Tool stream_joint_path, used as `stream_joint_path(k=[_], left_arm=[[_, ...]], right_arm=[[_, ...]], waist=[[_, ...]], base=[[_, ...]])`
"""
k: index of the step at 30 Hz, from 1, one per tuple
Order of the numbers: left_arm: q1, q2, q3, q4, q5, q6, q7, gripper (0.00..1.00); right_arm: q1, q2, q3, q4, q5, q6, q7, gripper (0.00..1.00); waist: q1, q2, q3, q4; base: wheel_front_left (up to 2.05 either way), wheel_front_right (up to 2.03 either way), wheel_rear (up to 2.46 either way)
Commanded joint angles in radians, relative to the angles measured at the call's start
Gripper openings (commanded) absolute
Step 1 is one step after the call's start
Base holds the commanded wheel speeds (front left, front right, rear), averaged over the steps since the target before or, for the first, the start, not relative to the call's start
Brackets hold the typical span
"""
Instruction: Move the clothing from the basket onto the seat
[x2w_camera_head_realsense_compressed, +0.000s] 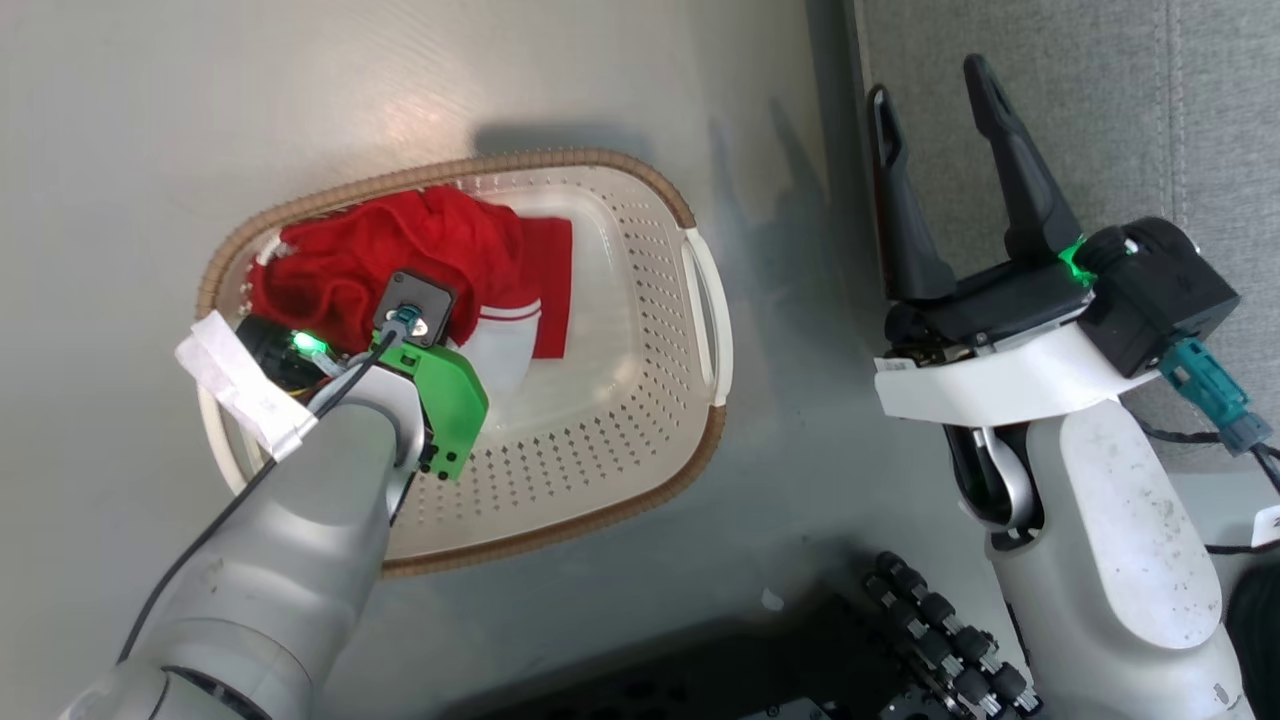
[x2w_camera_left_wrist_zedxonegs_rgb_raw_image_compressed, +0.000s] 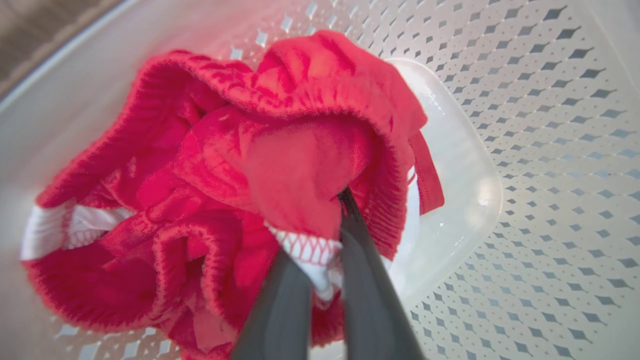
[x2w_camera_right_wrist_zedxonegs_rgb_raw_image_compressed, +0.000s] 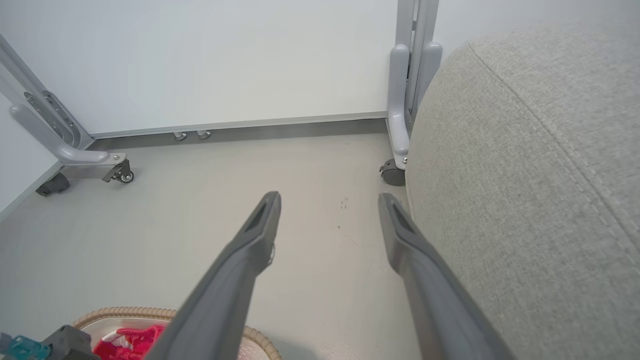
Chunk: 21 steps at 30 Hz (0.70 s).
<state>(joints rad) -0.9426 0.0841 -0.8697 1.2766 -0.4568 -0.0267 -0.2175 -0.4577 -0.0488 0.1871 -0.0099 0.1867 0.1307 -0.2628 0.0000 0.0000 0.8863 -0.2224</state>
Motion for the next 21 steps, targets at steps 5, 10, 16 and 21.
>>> stream_joint_path(k=[5,10,16,21], left_arm=[[0.06,-0.015,0.02,-0.038,-0.03,-0.003,-0.042,0.0],[0.111,-0.018,0.041,-0.118,-0.041,0.007,-0.048,0.0],[0.213,0.025,0.087,-0.309,-0.017,0.031,-0.048,0.0],[0.301,0.055,0.134,-0.467,0.009,0.052,-0.048,0.0]], right_arm=[[0.047,-0.003,-0.014,0.033,-0.02,0.0,-0.003,1.0],[0.091,-0.003,-0.038,0.054,-0.036,0.0,-0.003,1.0],[0.143,-0.003,-0.061,0.054,-0.038,0.0,0.014,1.0],[0.185,-0.003,-0.079,0.039,-0.047,0.0,0.041,1.0]], waist=[[0.0,0.0,-0.151,0.069],[0.0,0.0,-0.244,0.103],[0.0,0.0,-0.344,0.133],[0.0,0.0,-0.421,0.156]], base=[[0.0,0.0,0.0],[0.0,0.0,0.0],[0.0,0.0,0.0],[0.0,0.0,0.0]])
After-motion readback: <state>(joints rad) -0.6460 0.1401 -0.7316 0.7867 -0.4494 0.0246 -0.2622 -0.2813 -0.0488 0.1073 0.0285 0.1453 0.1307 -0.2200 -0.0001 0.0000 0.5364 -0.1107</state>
